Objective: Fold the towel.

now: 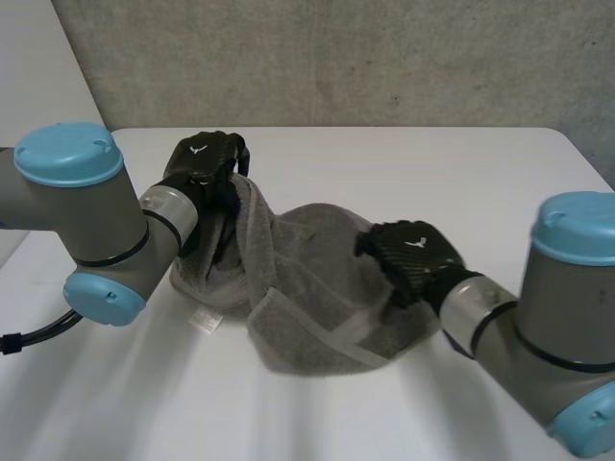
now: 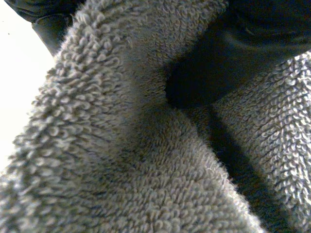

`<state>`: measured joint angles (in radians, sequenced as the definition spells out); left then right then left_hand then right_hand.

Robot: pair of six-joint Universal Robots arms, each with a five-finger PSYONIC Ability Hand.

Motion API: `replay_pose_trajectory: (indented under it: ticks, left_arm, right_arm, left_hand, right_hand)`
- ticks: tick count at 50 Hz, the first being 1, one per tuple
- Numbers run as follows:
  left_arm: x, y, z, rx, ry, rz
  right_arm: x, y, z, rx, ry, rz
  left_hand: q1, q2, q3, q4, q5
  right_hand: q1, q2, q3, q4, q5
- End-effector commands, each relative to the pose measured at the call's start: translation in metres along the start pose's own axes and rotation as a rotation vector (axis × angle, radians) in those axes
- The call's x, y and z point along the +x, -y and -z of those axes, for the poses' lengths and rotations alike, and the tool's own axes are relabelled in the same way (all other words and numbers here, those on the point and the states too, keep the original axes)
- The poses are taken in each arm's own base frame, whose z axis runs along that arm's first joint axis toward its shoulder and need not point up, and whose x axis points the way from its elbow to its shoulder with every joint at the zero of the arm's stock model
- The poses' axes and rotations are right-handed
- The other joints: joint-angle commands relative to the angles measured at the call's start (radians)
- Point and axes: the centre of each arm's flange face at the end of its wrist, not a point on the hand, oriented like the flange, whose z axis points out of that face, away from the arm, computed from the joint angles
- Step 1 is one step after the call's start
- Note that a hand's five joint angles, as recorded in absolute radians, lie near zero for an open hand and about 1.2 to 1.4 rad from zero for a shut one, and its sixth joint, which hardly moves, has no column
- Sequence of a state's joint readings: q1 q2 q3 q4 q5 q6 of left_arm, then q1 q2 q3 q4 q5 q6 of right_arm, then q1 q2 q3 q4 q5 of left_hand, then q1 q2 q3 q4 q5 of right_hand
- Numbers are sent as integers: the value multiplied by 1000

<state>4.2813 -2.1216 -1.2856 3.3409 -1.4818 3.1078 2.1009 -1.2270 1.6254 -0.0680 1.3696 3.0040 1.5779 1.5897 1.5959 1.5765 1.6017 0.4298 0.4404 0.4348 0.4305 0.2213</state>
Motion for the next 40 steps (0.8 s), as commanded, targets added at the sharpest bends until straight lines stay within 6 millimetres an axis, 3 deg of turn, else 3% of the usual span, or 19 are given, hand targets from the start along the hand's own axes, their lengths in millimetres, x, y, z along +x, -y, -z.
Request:
replay_pose_trajectory:
  ticks: [1,6,18,23,29,32,34,35,37,38,40]
  left_arm:
    - [1,0,0,0,-1,1]
    - [1,0,0,-1,0,2]
    - [1,-1,1,-3,0,2]
    - [1,-1,1,-3,0,2]
    - [1,-1,1,-3,0,2]
    - [1,-1,1,-4,0,0]
    - [1,-1,1,-4,-1,-1]
    - [1,-1,1,-4,-1,-3]
    - [2,0,1,-1,-4,-5]
    - [1,3,2,6,-3,-8]
    - [1,8,3,15,-3,-11]
  right_arm:
    - [-54,1,-12,16,140,-37]
    - [-77,-2,-19,17,194,-63]
    - [-89,-37,-41,-68,184,-104]
    - [-80,-43,-45,-76,81,-98]
    - [-73,-38,-46,-52,35,-106]
    - [-70,-30,-44,-26,28,-108]
    - [-63,-4,-35,39,20,-112]
    - [-63,-4,-35,40,20,-112]
    - [-38,29,-28,125,-31,-118]
    - [-38,29,-28,125,-31,-118]
    - [0,60,-20,201,-106,-116]
  left_hand:
    - [-182,-193,-200,-180,-380]
    - [-182,-193,-200,-180,-380]
    - [-182,-193,-200,-180,-380]
    - [-182,-193,-200,-180,-380]
    - [-182,-193,-200,-180,-380]
    - [-182,-193,-200,-180,-380]
    - [-182,-193,-200,-180,-380]
    - [-182,-193,-200,-180,-380]
    - [-182,-193,-200,-180,-380]
    - [-182,-193,-200,-180,-380]
    - [-182,-193,-200,-180,-380]
  right_hand:
    - [-60,-71,-65,-61,-26]
    - [-54,-65,-59,-55,-20]
    - [122,111,117,121,156]
    - [602,592,597,602,636]
    - [966,956,961,966,1000]
    - [966,956,961,966,1000]
    - [966,956,961,966,1000]
    - [966,956,961,966,1000]
    - [966,956,961,966,1000]
    - [966,956,961,966,1000]
    - [966,956,961,966,1000]
